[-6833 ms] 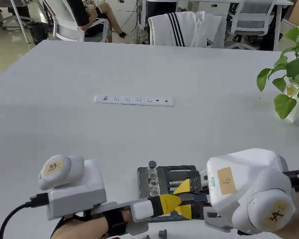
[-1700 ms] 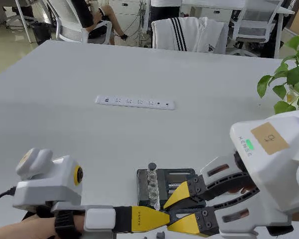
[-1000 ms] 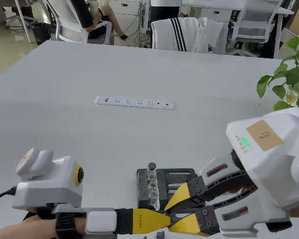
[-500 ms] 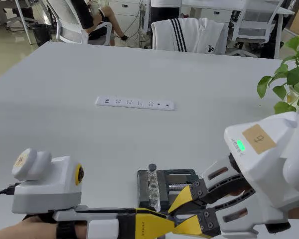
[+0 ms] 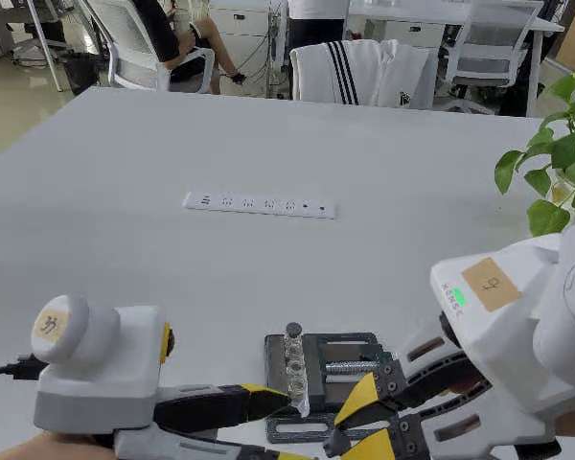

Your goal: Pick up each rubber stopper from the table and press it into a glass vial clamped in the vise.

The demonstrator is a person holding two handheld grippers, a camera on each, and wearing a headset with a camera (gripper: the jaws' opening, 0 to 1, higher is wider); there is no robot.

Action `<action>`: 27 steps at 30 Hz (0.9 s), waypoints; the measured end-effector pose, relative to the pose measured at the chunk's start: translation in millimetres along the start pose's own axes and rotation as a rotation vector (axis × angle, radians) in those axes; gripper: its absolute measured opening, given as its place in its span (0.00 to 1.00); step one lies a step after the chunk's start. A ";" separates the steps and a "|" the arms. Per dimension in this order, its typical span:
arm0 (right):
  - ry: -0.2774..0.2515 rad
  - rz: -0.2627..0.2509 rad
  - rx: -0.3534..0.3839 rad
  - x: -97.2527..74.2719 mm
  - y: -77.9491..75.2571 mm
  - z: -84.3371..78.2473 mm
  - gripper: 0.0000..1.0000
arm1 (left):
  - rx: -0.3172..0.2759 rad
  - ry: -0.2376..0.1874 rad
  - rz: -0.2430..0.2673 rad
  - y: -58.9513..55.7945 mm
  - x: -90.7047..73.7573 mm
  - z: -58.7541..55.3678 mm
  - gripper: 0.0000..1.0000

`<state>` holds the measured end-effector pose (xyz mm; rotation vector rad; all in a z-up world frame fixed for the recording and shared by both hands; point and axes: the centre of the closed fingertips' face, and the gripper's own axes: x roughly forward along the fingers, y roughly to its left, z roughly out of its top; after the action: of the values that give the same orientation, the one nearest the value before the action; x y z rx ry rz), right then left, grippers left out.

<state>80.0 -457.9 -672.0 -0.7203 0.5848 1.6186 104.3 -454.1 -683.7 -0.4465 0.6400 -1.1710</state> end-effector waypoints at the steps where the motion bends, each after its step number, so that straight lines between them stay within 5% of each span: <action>1: 0.001 0.000 0.002 0.0 -0.4 -1.6 0.06 | 0.019 -0.003 0.010 1.7 -0.4 1.0 0.96; 11: 0.017 0.003 0.017 1.2 -1.4 -7.8 0.06 | 0.172 0.047 0.133 19.8 -5.0 -1.1 0.99; 16: 0.050 -0.040 0.061 1.4 -13.0 -14.7 0.06 | 0.266 0.075 0.215 30.4 -9.4 -2.3 0.99; 27: 0.113 -0.050 0.069 5.6 -30.8 -30.6 0.06 | 0.364 0.119 0.300 38.9 -15.5 -6.8 0.99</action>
<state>113.9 -471.1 -696.4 -0.7734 0.6958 1.5120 123.2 -426.4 -709.7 0.0280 0.5580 -1.0030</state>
